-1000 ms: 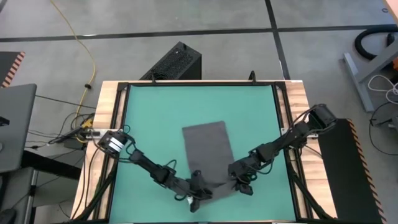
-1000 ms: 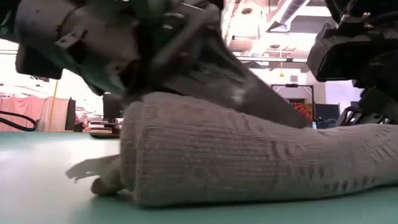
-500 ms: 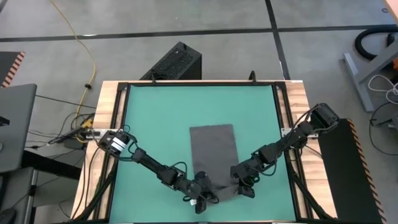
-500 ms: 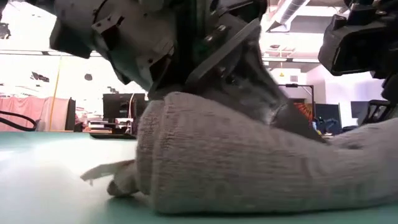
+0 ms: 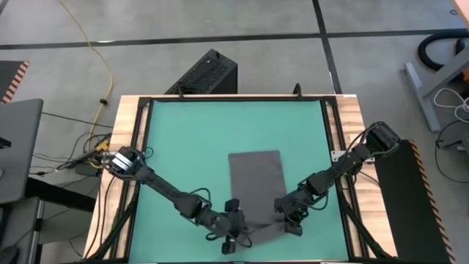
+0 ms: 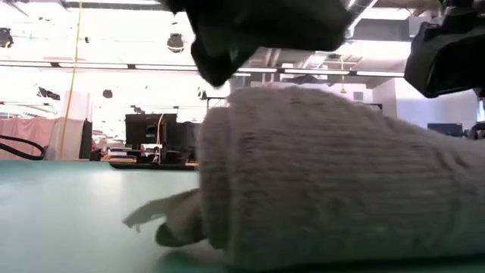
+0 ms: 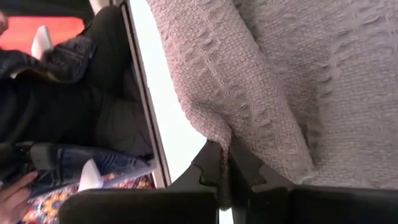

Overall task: Roll towel
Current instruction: Roll the gray towel

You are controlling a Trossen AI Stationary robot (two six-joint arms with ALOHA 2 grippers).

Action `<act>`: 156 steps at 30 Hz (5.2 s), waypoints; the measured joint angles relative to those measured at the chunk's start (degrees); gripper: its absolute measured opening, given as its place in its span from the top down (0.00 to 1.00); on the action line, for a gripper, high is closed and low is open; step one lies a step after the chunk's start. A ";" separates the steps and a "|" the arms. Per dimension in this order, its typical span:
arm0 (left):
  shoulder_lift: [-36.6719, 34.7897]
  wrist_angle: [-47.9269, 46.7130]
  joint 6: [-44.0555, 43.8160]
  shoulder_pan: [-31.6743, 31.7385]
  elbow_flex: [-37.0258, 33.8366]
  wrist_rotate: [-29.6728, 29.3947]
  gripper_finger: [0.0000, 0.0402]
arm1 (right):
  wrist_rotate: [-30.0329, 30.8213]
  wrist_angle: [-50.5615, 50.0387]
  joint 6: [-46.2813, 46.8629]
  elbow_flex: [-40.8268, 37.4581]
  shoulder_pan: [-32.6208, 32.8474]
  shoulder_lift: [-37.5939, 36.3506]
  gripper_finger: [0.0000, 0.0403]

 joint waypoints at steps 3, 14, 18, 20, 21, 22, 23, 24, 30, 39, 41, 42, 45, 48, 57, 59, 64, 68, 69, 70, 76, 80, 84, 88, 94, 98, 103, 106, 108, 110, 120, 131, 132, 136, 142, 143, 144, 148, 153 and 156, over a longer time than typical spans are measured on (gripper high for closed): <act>-1.02 1.91 3.20 -1.57 0.01 -1.21 0.82 | 0.73 0.45 0.01 0.00 -0.90 0.00 0.94; -0.08 -5.35 5.78 -6.35 0.03 -12.39 0.48 | 2.05 1.99 -0.40 0.07 -4.46 0.00 0.94; 0.92 -5.48 5.64 -6.80 -0.26 -13.20 0.40 | 2.03 1.96 -0.41 0.07 -5.01 0.00 0.94; 2.37 -6.24 4.60 -7.12 -0.32 -12.70 0.37 | 2.04 1.91 -0.41 0.07 -5.02 0.00 0.94; 2.95 -6.19 4.10 -7.27 -0.32 -12.39 0.36 | 2.05 1.92 -0.42 0.07 -5.02 0.00 0.94; 3.49 -6.66 4.01 -7.40 -0.34 -12.28 0.36 | 2.07 1.95 -0.43 0.09 -5.02 0.00 0.94; 4.08 -6.79 3.82 -7.41 -0.34 -12.21 0.36 | 2.20 1.95 -0.43 0.09 -5.02 0.00 0.94; 4.51 -6.95 3.39 -7.39 -0.32 -12.44 0.35 | 2.20 1.96 -0.43 0.11 -5.02 -0.02 0.94; 6.30 -11.62 1.01 -7.21 -0.26 -15.34 0.38 | 2.97 2.87 1.02 0.09 -4.11 -0.02 0.94; 6.25 -15.06 -4.89 -4.91 -0.21 -9.95 0.87 | 8.45 2.73 5.44 0.11 -0.10 -0.02 0.94; 5.86 -14.35 -4.79 -4.03 -0.17 -4.60 0.95 | 9.77 2.63 6.10 0.11 0.77 -0.02 0.94; 5.47 -14.39 -4.96 -3.35 -0.17 -0.96 0.96 | 10.53 2.85 6.41 0.11 1.21 -0.02 0.94; 4.26 -14.56 -6.53 -0.61 -0.21 10.32 0.96 | 12.40 3.13 6.94 0.11 2.60 -0.02 0.94; 3.64 -13.88 -7.89 2.48 -0.30 20.57 0.96 | 13.99 3.22 7.65 0.12 3.59 -0.02 0.94; 3.64 -16.03 -16.29 9.89 -0.28 38.89 0.97 | 18.44 -1.92 9.45 0.27 4.79 -0.04 0.94; 3.64 -17.13 -19.04 11.16 -0.30 39.75 0.97 | 18.69 -2.67 8.34 0.23 3.76 -0.02 0.94; 3.62 -21.80 -23.62 12.63 -0.24 40.01 0.96 | 22.53 -5.49 5.30 0.28 2.11 0.00 0.94; 3.57 -22.07 -23.95 12.70 -0.24 40.47 0.96 | 24.69 -5.59 -1.93 0.22 2.13 -0.01 0.92; 3.57 -22.01 -23.96 12.86 -0.26 40.60 0.96 | 24.69 -5.42 -3.53 0.20 2.25 0.00 0.91; 3.57 -21.99 -24.13 13.06 -0.28 40.97 0.96 | 24.69 -5.39 -4.71 0.20 2.38 0.00 0.89; 3.57 -22.25 -25.39 14.63 -0.38 42.95 0.96 | 24.28 -7.05 -6.16 0.04 1.68 -0.01 0.77; 3.59 -22.27 -25.40 15.63 -0.43 44.60 0.96 | 22.60 -9.69 -10.85 -0.04 1.52 -2.12 0.66; 3.62 -22.48 -24.97 16.34 -0.45 45.97 0.96 | 28.97 -18.54 -12.92 -0.11 2.53 -9.03 0.57; 3.62 -21.64 -24.79 17.14 -1.06 47.08 0.96 | 41.56 -20.40 -16.19 -0.11 6.42 -16.26 0.53; 3.62 -20.05 -24.52 18.47 -3.15 48.39 0.96 | 50.96 0.37 -39.32 0.00 17.39 -13.16 0.50; 3.62 -17.04 -25.34 18.57 -3.98 48.99 0.96 | 59.09 8.02 -46.92 0.01 21.43 -5.88 0.46; 3.62 -16.25 -26.47 18.60 -4.21 49.55 0.96 | 60.52 8.57 -45.23 0.18 20.69 0.89 0.39; 3.62 -16.24 -26.51 18.60 -4.21 49.69 0.96 | 60.52 8.96 -46.69 2.03 21.09 3.89 0.38; 3.62 -16.26 -26.48 18.60 -4.21 49.69 0.96 | 60.52 8.90 -48.69 3.32 21.71 5.64 0.38; 3.62 -16.25 -26.47 18.60 -4.21 49.69 0.96 | 60.54 8.97 -50.18 4.33 22.19 7.37 0.38; 3.62 -16.17 -26.09 18.62 -4.24 50.60 0.96 | 62.24 8.08 -52.86 5.14 19.11 13.33 0.38; 3.62 -14.73 -22.83 18.44 -4.24 50.97 0.83 | 63.15 -0.35 -45.80 5.18 16.26 13.21 0.45; 3.62 -14.73 -22.45 18.44 -4.24 51.02 0.81 | 62.43 -1.17 -44.27 5.12 15.78 13.16 0.47; 3.62 -14.70 -21.02 18.95 -4.24 52.42 0.72 | 60.95 -3.41 -39.13 5.05 14.87 13.05 0.63; 3.62 -14.73 -19.71 19.96 -4.24 56.10 0.64 | 56.75 -3.75 -31.95 4.96 14.89 12.98 0.95; 3.62 -14.74 -19.38 20.10 -4.24 56.64 0.64 | 55.40 -3.83 -29.94 5.01 14.83 12.94 0.95; 3.61 -14.83 -18.99 20.28 -4.24 57.15 0.63 | 53.84 -3.81 -27.81 4.99 14.78 12.96 0.94; 2.47 -15.70 -16.46 21.03 -4.24 57.54 0.63 | 46.31 -2.75 -20.23 5.09 15.18 12.85 0.93; -1.12 -18.71 -12.59 21.86 -4.24 55.80 0.62 | 40.50 -1.85 -12.06 4.94 16.47 11.30 0.95; -3.97 -18.98 -9.40 21.90 -4.26 51.70 0.62 | 38.19 -2.46 -8.73 4.73 17.81 7.76 0.95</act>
